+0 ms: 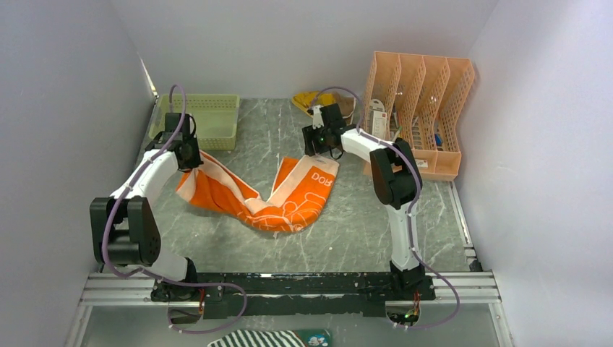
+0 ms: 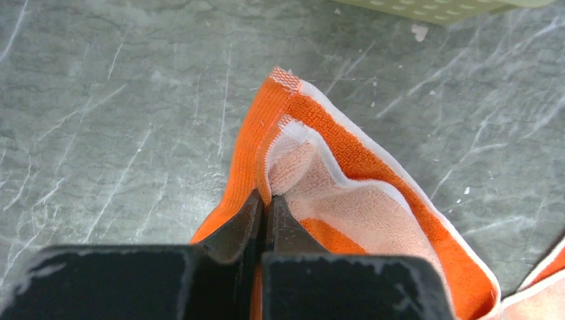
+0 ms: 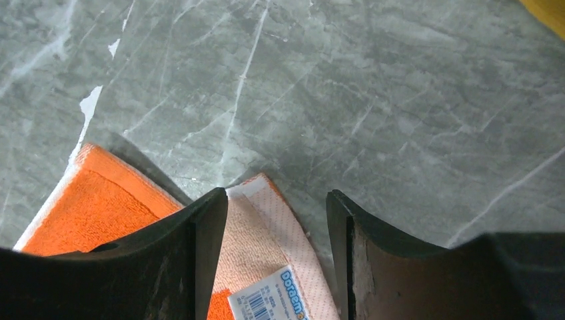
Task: Roll the towels
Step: Flatten out the towel at the center of the board.
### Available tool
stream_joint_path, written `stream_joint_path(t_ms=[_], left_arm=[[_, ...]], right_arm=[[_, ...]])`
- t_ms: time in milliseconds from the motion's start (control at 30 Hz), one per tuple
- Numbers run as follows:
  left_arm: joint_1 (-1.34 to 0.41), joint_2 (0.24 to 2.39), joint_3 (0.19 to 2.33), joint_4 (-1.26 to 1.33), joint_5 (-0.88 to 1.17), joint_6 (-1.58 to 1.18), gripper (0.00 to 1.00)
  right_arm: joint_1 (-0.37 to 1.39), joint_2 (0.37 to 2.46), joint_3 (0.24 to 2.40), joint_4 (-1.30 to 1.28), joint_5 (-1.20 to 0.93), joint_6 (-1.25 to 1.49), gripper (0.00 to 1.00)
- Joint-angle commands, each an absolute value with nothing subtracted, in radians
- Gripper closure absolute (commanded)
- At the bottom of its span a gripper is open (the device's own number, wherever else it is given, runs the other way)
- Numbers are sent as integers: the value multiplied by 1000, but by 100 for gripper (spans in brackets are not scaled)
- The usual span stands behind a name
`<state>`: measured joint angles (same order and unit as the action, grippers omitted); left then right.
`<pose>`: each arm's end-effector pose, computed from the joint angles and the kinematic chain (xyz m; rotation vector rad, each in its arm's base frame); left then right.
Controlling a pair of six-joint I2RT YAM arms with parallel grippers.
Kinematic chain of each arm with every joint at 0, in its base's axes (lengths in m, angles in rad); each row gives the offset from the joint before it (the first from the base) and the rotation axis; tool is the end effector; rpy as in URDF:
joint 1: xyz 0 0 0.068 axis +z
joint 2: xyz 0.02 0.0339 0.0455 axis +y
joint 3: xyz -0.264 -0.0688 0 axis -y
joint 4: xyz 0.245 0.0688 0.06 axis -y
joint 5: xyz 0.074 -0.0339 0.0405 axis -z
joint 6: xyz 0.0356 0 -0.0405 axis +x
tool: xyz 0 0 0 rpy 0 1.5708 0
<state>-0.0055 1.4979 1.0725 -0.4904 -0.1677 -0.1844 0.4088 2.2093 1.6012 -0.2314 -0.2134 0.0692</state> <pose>0.3152 0.0042 0.2438 -0.2911 2.4557 0.1272 0.4424 0.1999 0.1538 -0.5106 2.3864 0.4747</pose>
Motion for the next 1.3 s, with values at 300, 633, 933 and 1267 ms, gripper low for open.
stream_joint_path(t_ms=[300,633,933,1267], left_arm=[[50,1479,1043,-448,-203,-209,93],[134,1428,1156,-437,-181,-279,93],[193,1382,1235,-454,-116,-299,85],[235,1273,844,-409,-80,-308,29]], right_arm=[[424,2190,1525,-264,-71,39,100],[385,1956,1490,-223,-54,120,100],[361,1592,1298,-88,71,201,100],[354,1243,783,8,224,313,100]])
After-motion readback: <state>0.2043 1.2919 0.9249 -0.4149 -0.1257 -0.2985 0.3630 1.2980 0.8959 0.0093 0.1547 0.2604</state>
